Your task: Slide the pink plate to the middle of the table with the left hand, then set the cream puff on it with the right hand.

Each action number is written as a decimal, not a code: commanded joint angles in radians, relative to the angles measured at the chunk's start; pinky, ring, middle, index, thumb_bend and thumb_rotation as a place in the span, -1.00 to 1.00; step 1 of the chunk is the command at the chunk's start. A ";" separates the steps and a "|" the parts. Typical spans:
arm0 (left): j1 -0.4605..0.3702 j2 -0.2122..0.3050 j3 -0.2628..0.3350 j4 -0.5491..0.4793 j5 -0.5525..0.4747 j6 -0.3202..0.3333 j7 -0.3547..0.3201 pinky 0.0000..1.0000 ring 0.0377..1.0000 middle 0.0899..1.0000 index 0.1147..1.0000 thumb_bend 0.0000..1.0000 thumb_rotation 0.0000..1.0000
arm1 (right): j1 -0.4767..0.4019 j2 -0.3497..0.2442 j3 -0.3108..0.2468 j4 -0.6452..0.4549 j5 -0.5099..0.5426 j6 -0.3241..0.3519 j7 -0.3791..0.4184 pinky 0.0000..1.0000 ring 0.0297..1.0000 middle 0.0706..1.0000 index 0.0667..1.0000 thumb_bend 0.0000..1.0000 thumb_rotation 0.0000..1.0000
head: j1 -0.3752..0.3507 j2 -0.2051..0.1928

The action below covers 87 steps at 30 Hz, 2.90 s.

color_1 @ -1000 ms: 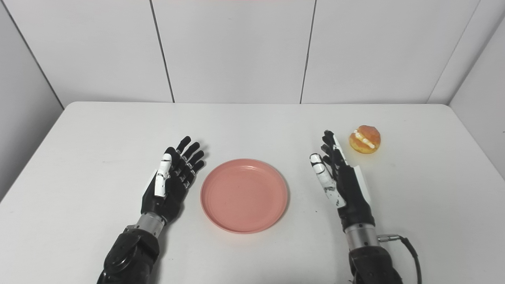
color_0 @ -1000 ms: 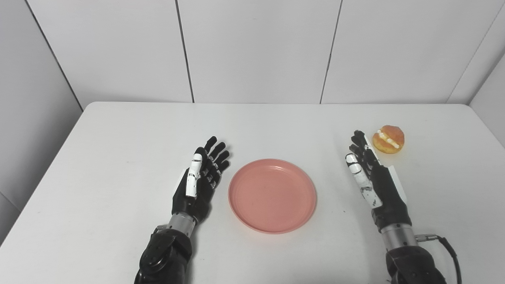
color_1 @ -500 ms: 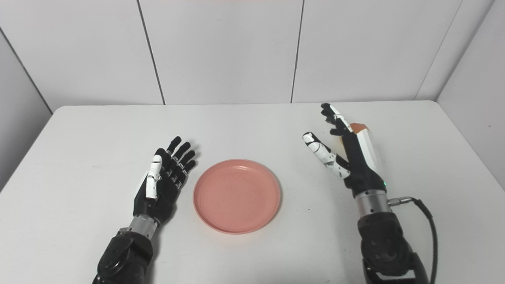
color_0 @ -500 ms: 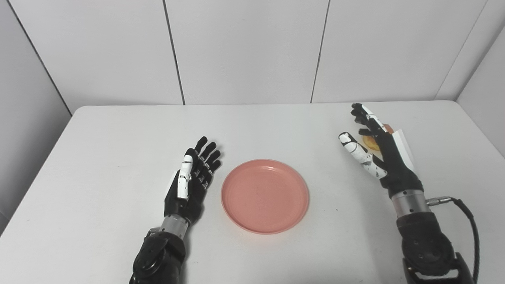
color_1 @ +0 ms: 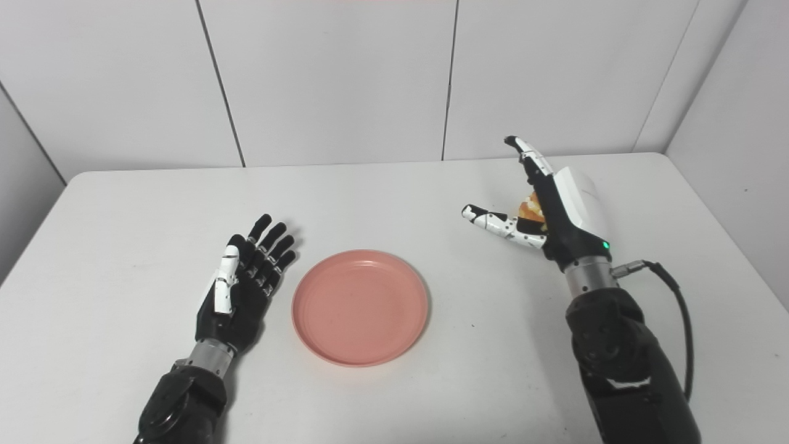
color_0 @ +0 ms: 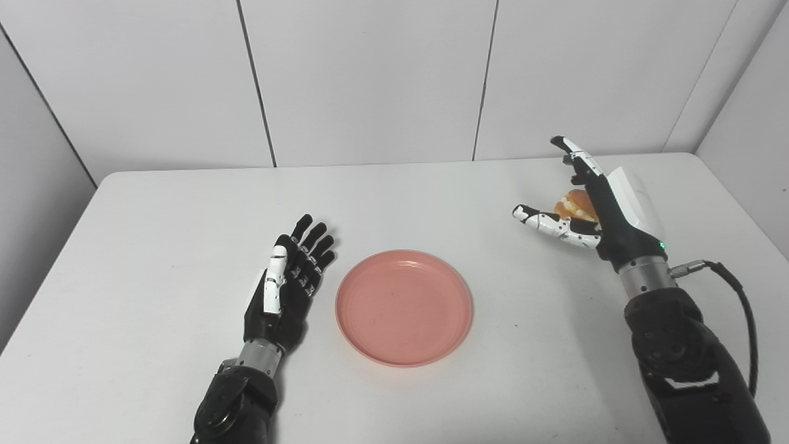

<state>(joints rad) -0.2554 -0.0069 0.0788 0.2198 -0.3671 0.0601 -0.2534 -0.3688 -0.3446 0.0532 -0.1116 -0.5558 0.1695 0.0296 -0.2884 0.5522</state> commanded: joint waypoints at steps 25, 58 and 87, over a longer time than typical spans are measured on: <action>0.046 0.035 0.009 0.083 0.001 0.025 -0.008 0.95 0.90 0.87 0.87 -0.19 1.00 | -0.184 -0.072 -0.039 0.277 -0.030 0.010 -0.075 0.56 0.84 0.98 0.90 0.59 -0.04 | -0.058 -0.014; 0.052 0.035 0.014 0.079 -0.018 0.029 -0.007 0.97 0.91 0.88 0.87 -0.22 1.00 | -0.365 -0.109 0.062 0.687 -0.040 0.026 -0.113 0.52 0.78 0.90 0.87 0.73 -0.03 | -0.069 -0.024; 0.058 0.028 0.014 0.064 -0.017 0.035 0.001 0.95 0.90 0.87 0.86 -0.21 1.00 | -0.446 -0.094 0.118 0.944 0.039 -0.050 -0.193 0.43 0.69 0.81 0.78 0.72 -0.22 | -0.062 -0.010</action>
<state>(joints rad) -0.2654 0.0182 0.0883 0.2345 -0.3889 0.0552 -0.2641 -0.7707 -0.4251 0.1709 0.8319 -0.5264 0.1568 -0.1590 -0.3513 0.5415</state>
